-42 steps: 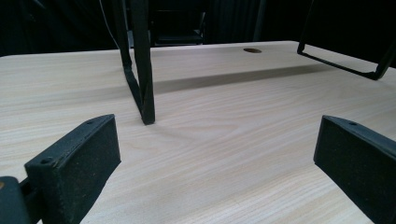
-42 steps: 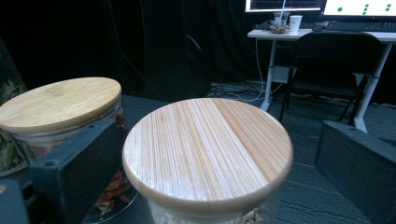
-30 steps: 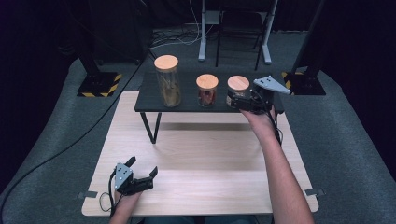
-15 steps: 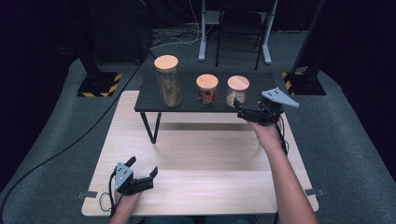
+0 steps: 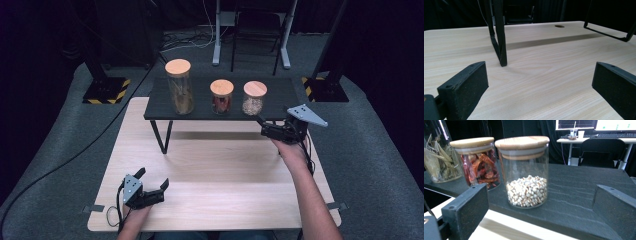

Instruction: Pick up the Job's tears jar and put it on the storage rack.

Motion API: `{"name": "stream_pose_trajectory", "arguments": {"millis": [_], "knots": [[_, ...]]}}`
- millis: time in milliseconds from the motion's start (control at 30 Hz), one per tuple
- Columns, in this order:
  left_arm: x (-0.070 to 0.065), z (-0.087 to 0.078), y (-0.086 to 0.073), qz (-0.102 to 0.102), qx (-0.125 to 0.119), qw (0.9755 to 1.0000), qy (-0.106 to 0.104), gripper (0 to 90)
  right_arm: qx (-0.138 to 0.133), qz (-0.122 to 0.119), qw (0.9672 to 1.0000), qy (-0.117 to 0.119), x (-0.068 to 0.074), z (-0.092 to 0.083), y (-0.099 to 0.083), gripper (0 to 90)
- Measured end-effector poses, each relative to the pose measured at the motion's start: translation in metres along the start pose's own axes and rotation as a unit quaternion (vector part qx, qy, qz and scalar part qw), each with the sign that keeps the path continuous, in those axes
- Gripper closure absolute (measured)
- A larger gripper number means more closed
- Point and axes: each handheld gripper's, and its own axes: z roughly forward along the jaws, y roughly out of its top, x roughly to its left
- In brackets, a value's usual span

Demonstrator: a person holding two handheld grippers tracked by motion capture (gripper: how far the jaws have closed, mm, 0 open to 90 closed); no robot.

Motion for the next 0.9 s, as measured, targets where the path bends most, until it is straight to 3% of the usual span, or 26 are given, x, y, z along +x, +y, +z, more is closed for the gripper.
{"name": "stream_pose_trajectory", "arguments": {"millis": [900], "knots": [[0.0, 0.0, 0.0, 0.002, 0.001, 1.0, 0.001, 0.0, 0.006, 0.011, 0.9999, -0.006, -0.007, -0.025, -0.043, 0.1]]}}
